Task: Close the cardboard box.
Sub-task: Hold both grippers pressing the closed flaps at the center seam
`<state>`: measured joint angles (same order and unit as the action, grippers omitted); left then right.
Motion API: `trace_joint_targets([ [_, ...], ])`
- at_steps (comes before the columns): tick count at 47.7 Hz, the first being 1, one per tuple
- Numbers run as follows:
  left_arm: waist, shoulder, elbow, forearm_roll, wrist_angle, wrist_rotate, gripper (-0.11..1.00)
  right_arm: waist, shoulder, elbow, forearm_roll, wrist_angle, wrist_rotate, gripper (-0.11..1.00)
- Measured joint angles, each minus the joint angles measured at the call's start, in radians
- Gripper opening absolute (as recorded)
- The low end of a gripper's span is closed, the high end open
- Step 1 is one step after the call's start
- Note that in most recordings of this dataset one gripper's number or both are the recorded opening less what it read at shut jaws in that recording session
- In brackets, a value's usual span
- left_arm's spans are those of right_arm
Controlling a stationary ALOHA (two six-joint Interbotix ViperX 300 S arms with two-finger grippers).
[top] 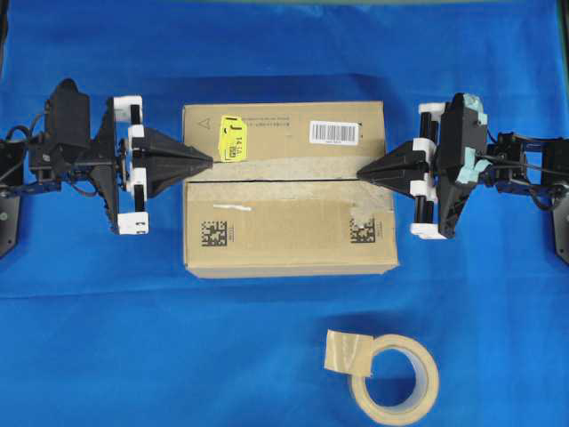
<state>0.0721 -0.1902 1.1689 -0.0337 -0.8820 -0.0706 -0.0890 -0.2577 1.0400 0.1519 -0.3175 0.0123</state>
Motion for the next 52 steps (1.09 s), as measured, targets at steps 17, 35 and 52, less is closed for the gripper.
trace_joint_targets([
  [17,-0.031,0.132,-0.008,0.000,-0.086,0.002,0.00,0.000,0.000,0.000,0.002,0.000,0.002,0.00],
  [35,-0.031,0.167,-0.009,-0.003,-0.109,0.023,0.00,0.000,0.000,0.000,0.002,0.003,0.005,0.00],
  [52,-0.031,0.167,-0.008,-0.005,-0.109,0.021,0.00,0.002,0.000,0.000,0.002,0.003,0.005,0.00],
])
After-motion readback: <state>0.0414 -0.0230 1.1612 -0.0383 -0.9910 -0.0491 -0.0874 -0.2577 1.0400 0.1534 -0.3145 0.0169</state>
